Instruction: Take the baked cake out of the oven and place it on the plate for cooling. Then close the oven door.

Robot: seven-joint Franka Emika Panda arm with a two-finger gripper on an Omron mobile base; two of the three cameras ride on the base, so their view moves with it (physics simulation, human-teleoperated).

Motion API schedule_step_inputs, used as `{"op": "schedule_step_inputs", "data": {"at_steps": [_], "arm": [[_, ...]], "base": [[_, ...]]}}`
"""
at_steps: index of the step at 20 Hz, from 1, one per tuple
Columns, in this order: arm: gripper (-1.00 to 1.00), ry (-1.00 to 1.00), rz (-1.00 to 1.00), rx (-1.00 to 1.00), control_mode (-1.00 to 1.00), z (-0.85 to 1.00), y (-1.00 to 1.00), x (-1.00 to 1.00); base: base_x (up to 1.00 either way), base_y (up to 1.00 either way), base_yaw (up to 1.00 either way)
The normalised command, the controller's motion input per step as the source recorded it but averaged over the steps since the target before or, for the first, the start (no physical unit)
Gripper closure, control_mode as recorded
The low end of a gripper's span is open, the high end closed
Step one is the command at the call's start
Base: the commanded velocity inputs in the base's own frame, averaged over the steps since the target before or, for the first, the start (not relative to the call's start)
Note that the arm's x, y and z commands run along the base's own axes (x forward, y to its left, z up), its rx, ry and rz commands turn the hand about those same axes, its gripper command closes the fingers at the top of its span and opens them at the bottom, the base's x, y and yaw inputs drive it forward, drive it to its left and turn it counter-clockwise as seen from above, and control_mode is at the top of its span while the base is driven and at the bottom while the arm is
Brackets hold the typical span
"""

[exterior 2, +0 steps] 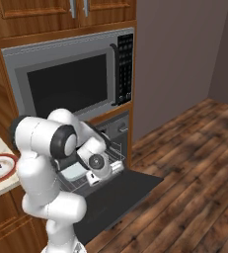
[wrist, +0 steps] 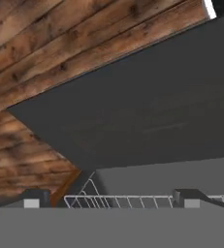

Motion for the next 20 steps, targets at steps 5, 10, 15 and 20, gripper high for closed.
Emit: {"op": "schedule_step_inputs", "data": {"at_steps": [5, 10, 15, 20], "arm": [[-1.0, 0.16, -0.26, 0.14, -1.0, 0.81, -1.0, -0.16], [-1.0, 0.16, -0.28, 0.21, -1.0, 0.96, -1.0, 0.11], [-1.0, 0.23, -0.25, 0.35, -1.0, 1.0, -1.0, 0.16], [-1.0, 0.21, -0.17, 0.42, -1.0, 1.0, -0.84, 0.23]], "base": [[0.0, 0.0, 0.0], [0.0, 0.0, 0.0], [0.0, 0.0, 0.0], [0.0, 0.0, 0.0]]}}
